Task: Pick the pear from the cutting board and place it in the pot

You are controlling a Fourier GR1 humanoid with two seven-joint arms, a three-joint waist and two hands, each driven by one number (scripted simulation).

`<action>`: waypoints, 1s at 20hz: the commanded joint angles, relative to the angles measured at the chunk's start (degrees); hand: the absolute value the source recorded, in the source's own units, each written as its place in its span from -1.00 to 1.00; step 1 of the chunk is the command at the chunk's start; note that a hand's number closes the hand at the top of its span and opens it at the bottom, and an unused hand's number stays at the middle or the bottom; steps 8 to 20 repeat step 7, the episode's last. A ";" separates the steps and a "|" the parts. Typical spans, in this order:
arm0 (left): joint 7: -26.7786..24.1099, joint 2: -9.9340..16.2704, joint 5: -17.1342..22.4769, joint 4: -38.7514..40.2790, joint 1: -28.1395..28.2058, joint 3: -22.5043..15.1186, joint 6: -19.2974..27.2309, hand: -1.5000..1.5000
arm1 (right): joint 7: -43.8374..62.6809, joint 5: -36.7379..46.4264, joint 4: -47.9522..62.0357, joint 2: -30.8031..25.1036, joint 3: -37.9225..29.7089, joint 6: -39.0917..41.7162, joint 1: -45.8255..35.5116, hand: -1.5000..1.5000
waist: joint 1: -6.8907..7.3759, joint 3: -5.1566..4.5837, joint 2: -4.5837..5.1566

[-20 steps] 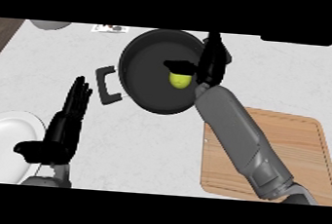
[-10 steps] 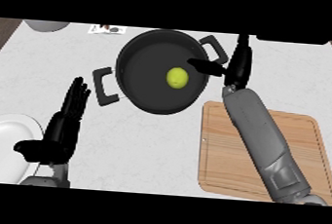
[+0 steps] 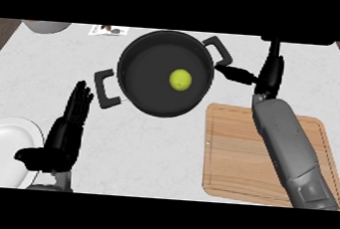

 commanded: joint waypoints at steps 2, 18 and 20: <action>0.21 1.34 1.00 0.66 -0.60 1.91 -1.58 0.00 | 0.05 -1.15 -3.22 0.19 -2.99 -2.26 0.59 -1.00 | -0.12 -0.02 -0.04; 0.27 -1.14 -0.92 -0.86 1.74 -0.46 0.38 0.00 | -3.85 -3.63 -7.04 -4.45 -6.42 1.56 8.08 -1.00 | -0.30 0.00 -0.08; 0.27 -1.14 -0.92 -0.86 1.74 -0.46 0.38 0.00 | -3.85 -3.63 -7.04 -4.45 -6.42 1.56 8.08 -1.00 | -0.30 0.00 -0.08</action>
